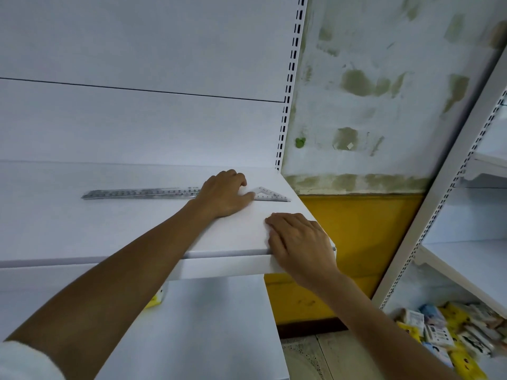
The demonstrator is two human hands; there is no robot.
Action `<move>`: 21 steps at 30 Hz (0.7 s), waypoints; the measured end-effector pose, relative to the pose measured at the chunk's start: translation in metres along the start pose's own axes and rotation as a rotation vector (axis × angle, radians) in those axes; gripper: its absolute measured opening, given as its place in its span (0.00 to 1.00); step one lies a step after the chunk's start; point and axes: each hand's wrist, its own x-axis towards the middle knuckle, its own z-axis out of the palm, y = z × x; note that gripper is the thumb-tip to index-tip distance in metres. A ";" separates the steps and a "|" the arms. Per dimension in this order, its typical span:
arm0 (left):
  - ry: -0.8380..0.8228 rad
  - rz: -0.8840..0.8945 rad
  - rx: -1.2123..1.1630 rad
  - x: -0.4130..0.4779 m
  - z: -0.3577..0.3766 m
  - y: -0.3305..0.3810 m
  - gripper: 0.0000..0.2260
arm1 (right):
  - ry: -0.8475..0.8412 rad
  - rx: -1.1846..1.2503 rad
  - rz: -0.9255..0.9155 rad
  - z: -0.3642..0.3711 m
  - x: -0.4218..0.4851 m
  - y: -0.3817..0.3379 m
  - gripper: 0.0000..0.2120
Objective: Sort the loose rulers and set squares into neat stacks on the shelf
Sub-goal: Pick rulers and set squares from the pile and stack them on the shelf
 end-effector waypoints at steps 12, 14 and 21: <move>0.161 -0.070 0.112 -0.149 -0.145 -0.136 0.11 | -0.086 0.421 -0.224 0.011 0.127 -0.155 0.22; 0.212 -0.150 0.153 -0.188 -0.177 -0.164 0.11 | -0.081 0.486 -0.304 0.012 0.151 -0.213 0.22; 0.277 -0.390 0.253 -0.320 -0.261 -0.251 0.11 | -0.125 0.690 -0.505 0.024 0.173 -0.404 0.21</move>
